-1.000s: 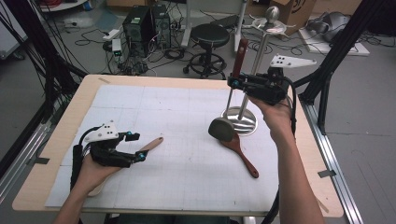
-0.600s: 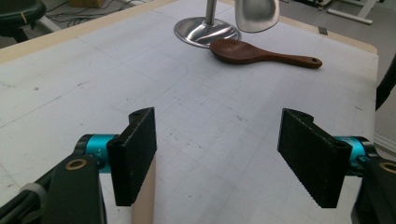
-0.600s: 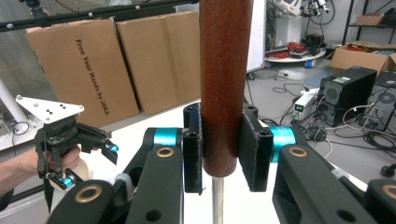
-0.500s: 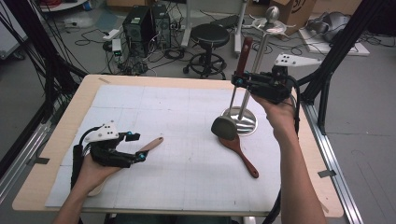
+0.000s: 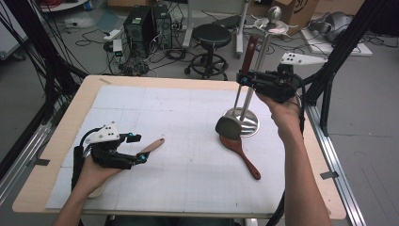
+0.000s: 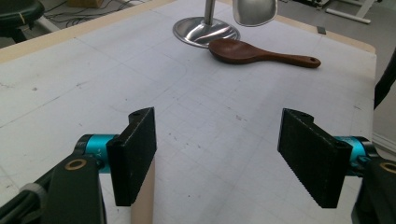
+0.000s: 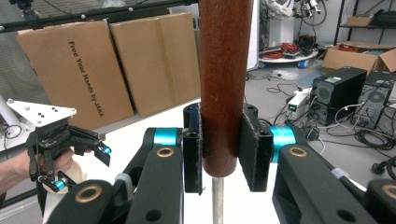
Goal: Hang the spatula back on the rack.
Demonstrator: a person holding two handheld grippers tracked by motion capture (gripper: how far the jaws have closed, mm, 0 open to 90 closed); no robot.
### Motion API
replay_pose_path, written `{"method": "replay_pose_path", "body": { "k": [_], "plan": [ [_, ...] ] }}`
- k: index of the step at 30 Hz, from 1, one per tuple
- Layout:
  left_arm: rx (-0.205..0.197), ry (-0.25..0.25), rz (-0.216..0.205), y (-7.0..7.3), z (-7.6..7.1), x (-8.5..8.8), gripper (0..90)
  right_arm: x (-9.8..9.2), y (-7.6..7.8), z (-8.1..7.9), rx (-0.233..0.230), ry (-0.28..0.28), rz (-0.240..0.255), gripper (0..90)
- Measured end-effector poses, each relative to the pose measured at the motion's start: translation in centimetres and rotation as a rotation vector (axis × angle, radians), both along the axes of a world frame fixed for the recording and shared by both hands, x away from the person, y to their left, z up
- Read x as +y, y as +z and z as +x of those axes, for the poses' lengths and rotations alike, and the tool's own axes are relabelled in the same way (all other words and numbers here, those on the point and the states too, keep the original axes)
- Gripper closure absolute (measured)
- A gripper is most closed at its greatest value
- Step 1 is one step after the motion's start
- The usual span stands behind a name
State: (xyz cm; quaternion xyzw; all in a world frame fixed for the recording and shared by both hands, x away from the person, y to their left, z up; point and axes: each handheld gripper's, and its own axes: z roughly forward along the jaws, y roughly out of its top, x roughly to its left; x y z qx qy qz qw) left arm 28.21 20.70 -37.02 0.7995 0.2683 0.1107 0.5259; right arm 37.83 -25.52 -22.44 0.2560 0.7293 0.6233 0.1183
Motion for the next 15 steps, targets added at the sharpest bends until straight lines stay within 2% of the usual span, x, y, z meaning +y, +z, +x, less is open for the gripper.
{"method": "replay_pose_path", "body": {
  "k": [10, 15],
  "plan": [
    [0.004, 0.001, 0.004, -0.1, -0.1, -0.1, 28.8, -0.9, 0.6, -0.1, -0.002, -0.027, -0.005, 73.5],
    [0.002, 0.004, 0.001, 0.0, -0.2, 0.0, 28.8, -1.6, 0.6, 0.2, 0.006, -0.04, 0.008, 73.5]
  ]
}}
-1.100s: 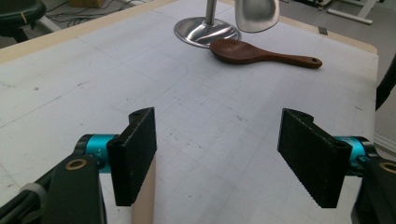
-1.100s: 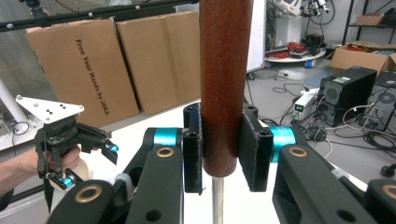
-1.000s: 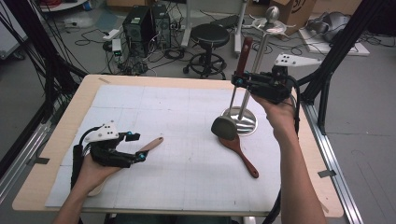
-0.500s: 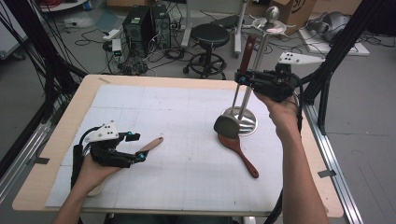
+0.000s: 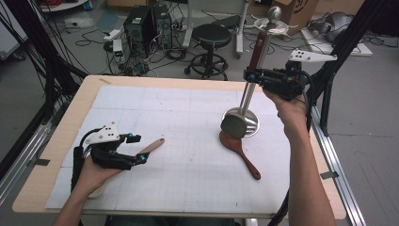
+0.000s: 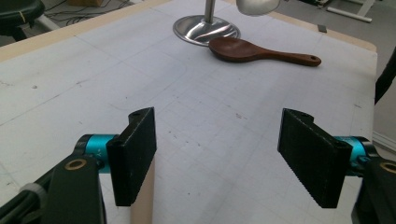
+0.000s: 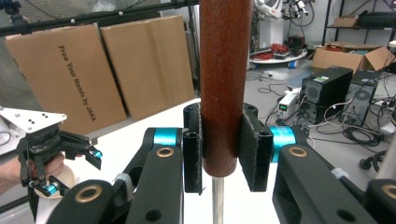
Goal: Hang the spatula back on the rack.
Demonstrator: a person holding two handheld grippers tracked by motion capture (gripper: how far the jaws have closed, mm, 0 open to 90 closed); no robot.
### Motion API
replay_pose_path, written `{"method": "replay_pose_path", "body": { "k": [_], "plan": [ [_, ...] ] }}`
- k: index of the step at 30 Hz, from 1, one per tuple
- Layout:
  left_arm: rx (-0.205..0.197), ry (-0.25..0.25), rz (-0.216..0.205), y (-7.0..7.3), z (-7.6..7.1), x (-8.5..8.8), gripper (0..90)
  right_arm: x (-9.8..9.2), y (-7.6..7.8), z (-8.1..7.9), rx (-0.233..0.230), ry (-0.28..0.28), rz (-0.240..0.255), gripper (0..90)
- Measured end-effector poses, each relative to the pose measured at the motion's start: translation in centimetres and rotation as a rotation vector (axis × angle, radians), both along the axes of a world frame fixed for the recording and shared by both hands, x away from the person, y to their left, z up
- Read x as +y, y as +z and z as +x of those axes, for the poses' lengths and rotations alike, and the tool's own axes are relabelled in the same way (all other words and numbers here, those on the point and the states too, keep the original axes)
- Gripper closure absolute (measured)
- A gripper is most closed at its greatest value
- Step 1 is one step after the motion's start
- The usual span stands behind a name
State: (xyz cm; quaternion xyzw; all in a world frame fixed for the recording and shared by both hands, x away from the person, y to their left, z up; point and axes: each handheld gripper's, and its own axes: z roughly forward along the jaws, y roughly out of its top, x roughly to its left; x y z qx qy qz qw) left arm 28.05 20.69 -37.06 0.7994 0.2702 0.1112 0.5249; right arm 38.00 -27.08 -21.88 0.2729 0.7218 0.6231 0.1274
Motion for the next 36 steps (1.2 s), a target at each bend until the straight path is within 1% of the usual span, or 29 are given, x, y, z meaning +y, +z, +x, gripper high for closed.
{"method": "replay_pose_path", "body": {
  "k": [6, 19, 25, 28, 30, 32, 36],
  "plan": [
    [0.0, -0.002, 0.001, 0.0, 0.0, 0.0, 28.9, -0.2, -0.3, 0.5, 0.014, -0.008, 0.002, 73.5],
    [0.002, -0.006, -0.006, 0.0, -0.1, 0.0, 28.8, -0.9, -0.2, 1.2, 0.023, -0.029, -0.005, 73.5],
    [0.003, -0.004, -0.004, 0.0, -0.2, 0.1, 28.9, -1.0, -0.4, 1.7, 0.044, -0.045, -0.002, 73.4],
    [0.005, 0.0, -0.008, 0.0, -0.2, 0.2, 28.9, -1.2, -0.5, 1.9, 0.038, -0.054, -0.003, 73.4],
    [0.003, -0.001, -0.004, 0.0, -0.2, 0.2, 28.9, -1.2, -0.5, 1.9, 0.04, -0.058, 0.0, 73.4],
    [0.005, -0.001, -0.005, 0.0, -0.2, 0.2, 28.9, -1.3, -0.5, 2.0, 0.03, -0.063, -0.004, 73.4],
    [0.005, -0.004, -0.001, -0.1, -0.2, 0.1, 28.9, -1.4, -0.5, 2.1, 0.025, -0.075, -0.006, 73.3]
  ]
}}
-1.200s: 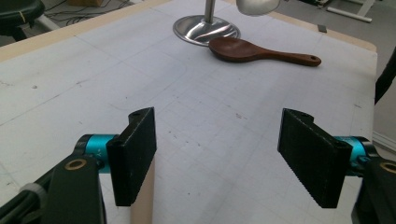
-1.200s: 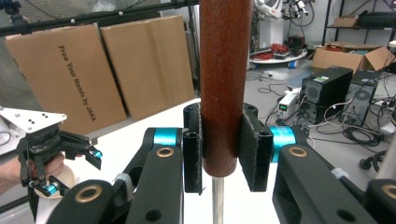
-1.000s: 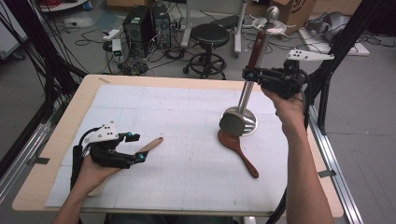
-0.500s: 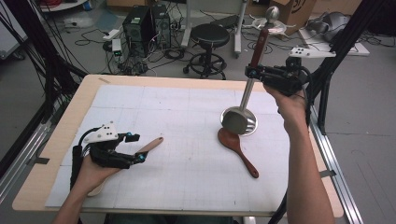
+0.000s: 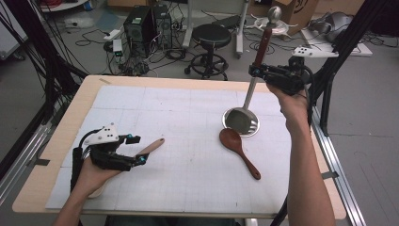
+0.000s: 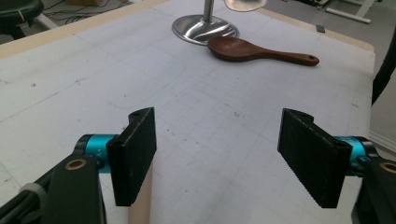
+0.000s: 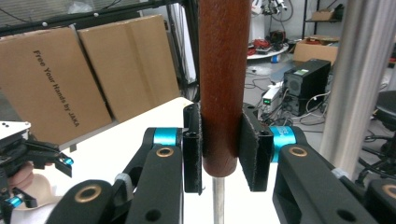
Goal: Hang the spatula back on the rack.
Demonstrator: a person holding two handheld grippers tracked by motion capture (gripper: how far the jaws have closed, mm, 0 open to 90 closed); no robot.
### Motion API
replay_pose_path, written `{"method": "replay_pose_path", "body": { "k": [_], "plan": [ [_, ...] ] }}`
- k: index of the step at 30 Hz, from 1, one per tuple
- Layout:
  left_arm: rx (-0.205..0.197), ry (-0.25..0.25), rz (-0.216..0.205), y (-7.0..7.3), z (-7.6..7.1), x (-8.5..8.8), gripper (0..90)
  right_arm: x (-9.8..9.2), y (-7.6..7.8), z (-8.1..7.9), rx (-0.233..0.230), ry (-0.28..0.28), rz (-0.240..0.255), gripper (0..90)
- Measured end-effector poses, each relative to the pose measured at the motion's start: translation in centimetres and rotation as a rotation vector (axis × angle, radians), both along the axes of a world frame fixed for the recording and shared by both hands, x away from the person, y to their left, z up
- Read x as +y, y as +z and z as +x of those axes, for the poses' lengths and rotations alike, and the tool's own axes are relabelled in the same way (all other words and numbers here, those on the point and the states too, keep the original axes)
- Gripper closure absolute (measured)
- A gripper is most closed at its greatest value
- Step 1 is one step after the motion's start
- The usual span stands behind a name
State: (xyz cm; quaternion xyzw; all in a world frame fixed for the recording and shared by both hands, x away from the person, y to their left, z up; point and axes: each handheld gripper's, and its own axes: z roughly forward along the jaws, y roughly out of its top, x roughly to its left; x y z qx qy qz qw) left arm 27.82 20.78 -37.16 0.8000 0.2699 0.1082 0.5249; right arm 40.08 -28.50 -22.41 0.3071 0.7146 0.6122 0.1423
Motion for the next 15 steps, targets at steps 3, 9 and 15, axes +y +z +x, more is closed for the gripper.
{"method": "replay_pose_path", "body": {
  "k": [3, 9, 15],
  "plan": [
    [0.003, -0.002, -0.002, -0.04, 0.0, -0.04, 28.8, -0.04, 0.03, 0.12, -0.006, -0.003, -0.003, 73.2],
    [0.002, -0.001, 0.002, -0.11, 0.04, -0.07, 28.9, 0.15, 0.07, 0.43, -0.016, -0.014, -0.018, 72.3],
    [0.007, -0.003, 0.002, -0.17, 0.01, -0.12, 29.0, 0.14, -0.01, 0.55, -0.012, -0.04, -0.013, 71.1]
  ]
}}
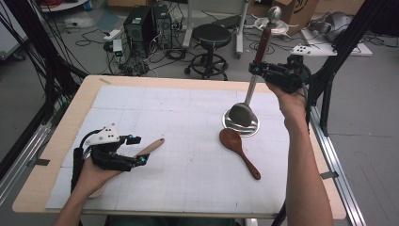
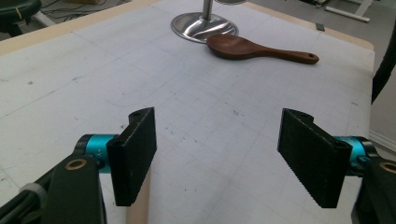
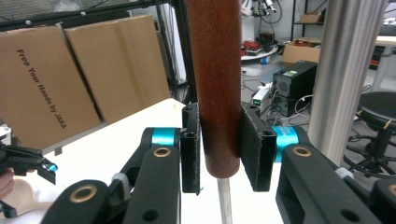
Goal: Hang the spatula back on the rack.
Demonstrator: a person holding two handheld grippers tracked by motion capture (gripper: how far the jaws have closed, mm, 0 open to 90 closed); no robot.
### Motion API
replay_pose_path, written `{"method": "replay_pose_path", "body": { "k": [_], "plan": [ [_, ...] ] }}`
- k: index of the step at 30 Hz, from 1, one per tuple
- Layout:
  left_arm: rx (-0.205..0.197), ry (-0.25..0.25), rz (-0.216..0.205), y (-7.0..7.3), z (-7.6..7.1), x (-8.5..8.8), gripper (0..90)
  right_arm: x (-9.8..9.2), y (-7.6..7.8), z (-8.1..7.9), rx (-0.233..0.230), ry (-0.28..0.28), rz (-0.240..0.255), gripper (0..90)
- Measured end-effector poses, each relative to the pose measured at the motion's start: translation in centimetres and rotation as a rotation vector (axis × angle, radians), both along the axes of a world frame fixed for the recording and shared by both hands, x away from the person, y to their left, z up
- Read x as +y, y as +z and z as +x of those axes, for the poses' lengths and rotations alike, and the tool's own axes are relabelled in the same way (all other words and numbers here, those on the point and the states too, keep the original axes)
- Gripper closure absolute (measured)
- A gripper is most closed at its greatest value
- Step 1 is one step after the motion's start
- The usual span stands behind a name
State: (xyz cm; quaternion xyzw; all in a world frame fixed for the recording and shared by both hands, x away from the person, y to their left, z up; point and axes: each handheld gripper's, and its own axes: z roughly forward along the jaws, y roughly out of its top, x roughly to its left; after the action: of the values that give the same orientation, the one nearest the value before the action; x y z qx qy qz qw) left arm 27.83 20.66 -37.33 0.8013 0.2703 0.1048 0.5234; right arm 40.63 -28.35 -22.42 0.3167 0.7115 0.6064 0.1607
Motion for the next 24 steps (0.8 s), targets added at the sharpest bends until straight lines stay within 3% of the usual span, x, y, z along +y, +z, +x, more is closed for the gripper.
{"method": "replay_pose_path", "body": {
  "k": [9, 24],
  "plan": [
    [-0.002, -0.002, 0.001, 0.1, -0.1, 0.1, 28.9, -0.1, -0.1, 0.0, -0.002, -0.021, 0.001, 69.2],
    [-0.003, -0.001, -0.001, 0.1, 0.0, 0.1, 28.9, -0.9, 0.0, -1.0, -0.026, -0.056, 0.011, 58.3]
  ]
}}
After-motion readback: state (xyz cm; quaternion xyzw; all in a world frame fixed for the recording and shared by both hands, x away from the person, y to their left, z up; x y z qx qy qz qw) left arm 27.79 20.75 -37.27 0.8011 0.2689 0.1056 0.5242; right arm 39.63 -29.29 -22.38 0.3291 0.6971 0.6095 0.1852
